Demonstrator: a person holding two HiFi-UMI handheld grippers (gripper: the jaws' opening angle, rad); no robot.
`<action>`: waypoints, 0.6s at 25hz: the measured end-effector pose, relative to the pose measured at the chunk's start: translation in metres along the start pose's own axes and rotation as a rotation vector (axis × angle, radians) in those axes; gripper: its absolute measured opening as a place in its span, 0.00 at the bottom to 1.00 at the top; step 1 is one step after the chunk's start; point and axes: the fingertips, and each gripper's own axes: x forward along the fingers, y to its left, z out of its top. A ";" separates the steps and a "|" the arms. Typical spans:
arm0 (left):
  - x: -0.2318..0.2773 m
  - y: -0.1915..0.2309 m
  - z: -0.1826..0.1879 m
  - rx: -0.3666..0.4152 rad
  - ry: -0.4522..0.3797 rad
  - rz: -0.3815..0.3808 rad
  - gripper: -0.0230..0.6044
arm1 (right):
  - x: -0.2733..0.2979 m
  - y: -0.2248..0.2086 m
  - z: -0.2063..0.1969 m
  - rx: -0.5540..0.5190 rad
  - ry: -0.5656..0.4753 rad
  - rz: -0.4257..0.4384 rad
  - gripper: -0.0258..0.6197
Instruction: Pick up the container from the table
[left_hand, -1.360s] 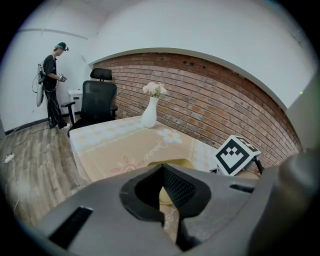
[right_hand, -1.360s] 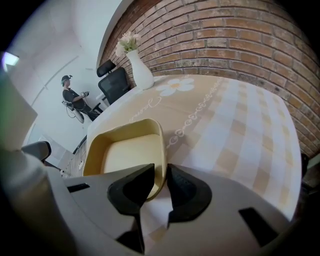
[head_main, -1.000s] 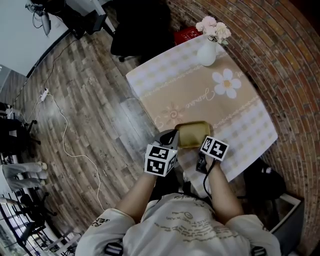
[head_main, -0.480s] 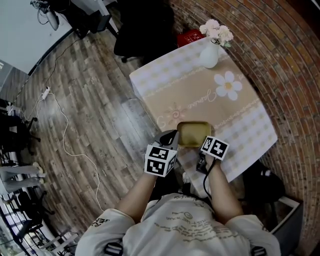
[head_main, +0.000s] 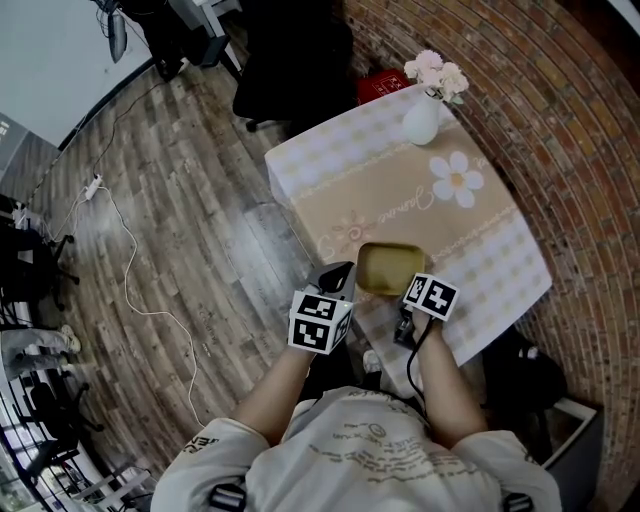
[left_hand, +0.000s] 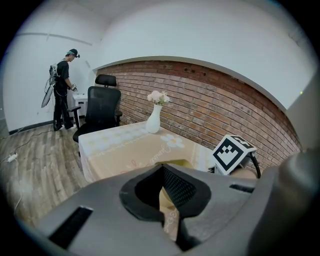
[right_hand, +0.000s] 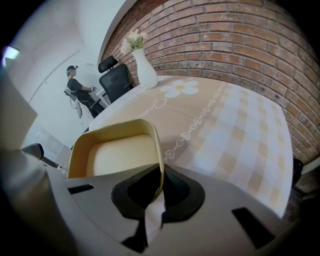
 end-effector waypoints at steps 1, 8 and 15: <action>0.000 0.000 0.001 0.000 -0.002 -0.001 0.04 | -0.001 0.000 0.001 0.001 -0.001 -0.001 0.05; -0.003 -0.007 0.009 0.014 -0.016 -0.017 0.04 | -0.018 -0.011 0.008 0.034 -0.015 -0.013 0.05; -0.002 -0.016 0.017 0.039 -0.024 -0.043 0.04 | -0.041 -0.027 0.016 0.106 -0.025 -0.014 0.05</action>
